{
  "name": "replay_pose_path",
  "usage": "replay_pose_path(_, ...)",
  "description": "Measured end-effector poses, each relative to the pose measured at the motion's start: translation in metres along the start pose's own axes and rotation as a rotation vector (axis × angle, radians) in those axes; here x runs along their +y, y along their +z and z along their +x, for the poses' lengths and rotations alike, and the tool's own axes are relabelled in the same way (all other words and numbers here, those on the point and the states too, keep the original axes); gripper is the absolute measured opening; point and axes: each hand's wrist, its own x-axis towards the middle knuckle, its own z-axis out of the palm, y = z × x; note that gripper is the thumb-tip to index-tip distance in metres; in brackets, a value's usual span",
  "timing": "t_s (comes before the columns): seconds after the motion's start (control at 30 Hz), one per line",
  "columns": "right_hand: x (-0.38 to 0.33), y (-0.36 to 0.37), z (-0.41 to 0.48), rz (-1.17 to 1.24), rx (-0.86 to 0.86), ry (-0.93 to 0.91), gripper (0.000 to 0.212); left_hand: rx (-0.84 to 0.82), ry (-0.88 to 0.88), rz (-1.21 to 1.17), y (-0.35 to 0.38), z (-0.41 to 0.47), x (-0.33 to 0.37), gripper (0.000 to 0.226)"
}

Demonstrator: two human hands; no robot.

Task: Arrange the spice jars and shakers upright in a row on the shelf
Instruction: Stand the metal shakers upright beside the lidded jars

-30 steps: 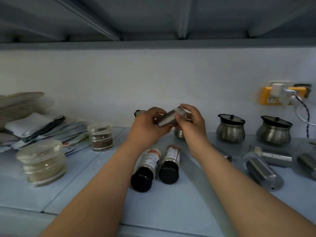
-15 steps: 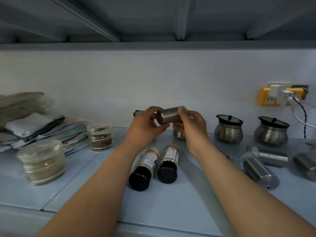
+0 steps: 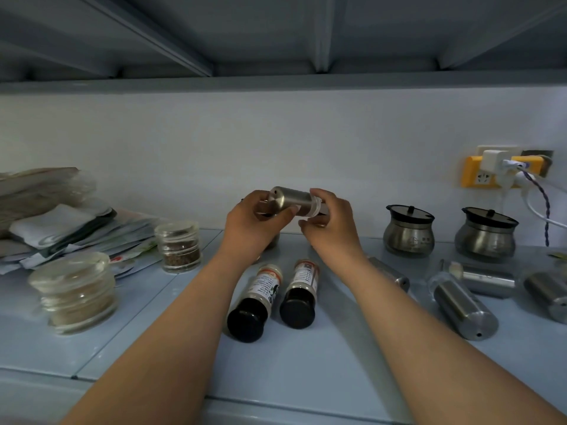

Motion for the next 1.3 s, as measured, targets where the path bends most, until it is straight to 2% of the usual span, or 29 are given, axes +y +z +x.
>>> replay_pose_path(0.1, -0.002, 0.000, -0.001, -0.053, 0.023, -0.068, 0.053, -0.022, -0.031, -0.022, 0.001, 0.001, 0.000, 0.033)
replay_pose_path(0.27, -0.003, -0.003, -0.002, -0.086, 0.067, -0.064, 0.034, -0.075, -0.072, -0.145, 0.002, 0.000, 0.005, 0.032)
replay_pose_path(0.43, 0.002, -0.002, 0.001, -0.095, 0.090, 0.018, 0.025, -0.113, -0.114, -0.268, 0.003, -0.001, 0.010, 0.028)
replay_pose_path(0.53, 0.004, -0.003, 0.003, -0.071, 0.094, 0.078, 0.028, -0.160, -0.194, -0.336, 0.004, 0.000, 0.009, 0.013)
replay_pose_path(0.67, 0.006, -0.005, 0.004, -0.038, 0.093, 0.129, 0.030, -0.232, -0.314, -0.501, 0.003, 0.003, 0.007, 0.029)
replay_pose_path(0.73, 0.008, -0.003, 0.005, -0.026, 0.087, 0.152, 0.032, -0.255, -0.327, -0.537, 0.003, 0.004, 0.007, 0.030)
replay_pose_path(0.87, 0.011, 0.000, 0.004, -0.041, 0.088, 0.165, 0.035, -0.310, -0.349, -0.565, 0.006, 0.004, 0.006, 0.033)
replay_pose_path(1.1, 0.006, -0.005, 0.003, -0.156, 0.050, 0.117, 0.026, -0.400, -0.368, -0.525, 0.006, 0.001, 0.005, 0.041)
replay_pose_path(1.3, 0.003, -0.004, 0.001, -0.163, 0.030, 0.147, 0.032, -0.445, -0.410, -0.457, 0.010, -0.001, 0.002, 0.029)
